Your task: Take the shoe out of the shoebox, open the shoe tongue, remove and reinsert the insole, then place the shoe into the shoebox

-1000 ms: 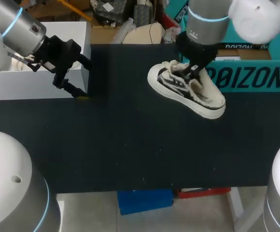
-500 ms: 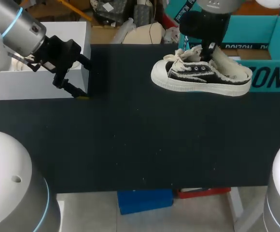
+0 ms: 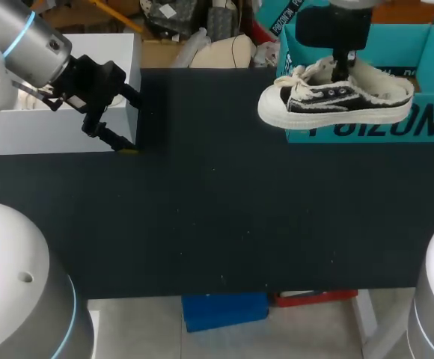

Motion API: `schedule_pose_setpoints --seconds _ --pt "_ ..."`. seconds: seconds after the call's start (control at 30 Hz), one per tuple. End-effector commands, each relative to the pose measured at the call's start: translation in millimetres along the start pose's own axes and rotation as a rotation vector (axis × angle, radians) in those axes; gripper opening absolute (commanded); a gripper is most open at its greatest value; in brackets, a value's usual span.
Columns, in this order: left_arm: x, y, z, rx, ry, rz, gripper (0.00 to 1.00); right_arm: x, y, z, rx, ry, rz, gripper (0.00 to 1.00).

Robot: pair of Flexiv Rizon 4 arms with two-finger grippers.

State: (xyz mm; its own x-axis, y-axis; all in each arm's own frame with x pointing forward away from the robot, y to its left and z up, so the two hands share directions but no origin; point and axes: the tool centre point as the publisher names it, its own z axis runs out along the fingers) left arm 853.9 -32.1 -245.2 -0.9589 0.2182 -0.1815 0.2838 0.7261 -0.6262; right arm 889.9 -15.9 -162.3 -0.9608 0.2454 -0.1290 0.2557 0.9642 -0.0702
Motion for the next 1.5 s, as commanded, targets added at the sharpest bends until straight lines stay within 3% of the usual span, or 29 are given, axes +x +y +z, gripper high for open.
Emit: schedule_pose_setpoints --seconds 0.03,0.47,0.73,1.1,1.5 --pt "0.3 -0.4 -0.4 -0.005 0.002 -0.001 1.0 -52.5 -10.3 6.9 0.007 0.046 -0.059 0.0" --pt "0.3 -0.4 -0.4 -0.005 0.002 -0.001 1.0 -187.2 -48.0 48.4 -0.009 0.038 -0.144 0.0" --pt "0.3 -0.4 -0.4 -0.005 0.002 -0.001 1.0 -244.2 -69.1 78.3 -0.024 0.023 -0.108 0.0" --pt "0.3 -0.4 -0.4 -0.005 0.002 -0.001 1.0 -268.3 -74.3 132.0 -0.04 0.046 -0.071 0.0" --pt "0.3 -0.4 -0.4 -0.005 0.002 -0.001 1.0 -256.5 -68.6 197.8 -0.085 0.064 -0.016 0.0"
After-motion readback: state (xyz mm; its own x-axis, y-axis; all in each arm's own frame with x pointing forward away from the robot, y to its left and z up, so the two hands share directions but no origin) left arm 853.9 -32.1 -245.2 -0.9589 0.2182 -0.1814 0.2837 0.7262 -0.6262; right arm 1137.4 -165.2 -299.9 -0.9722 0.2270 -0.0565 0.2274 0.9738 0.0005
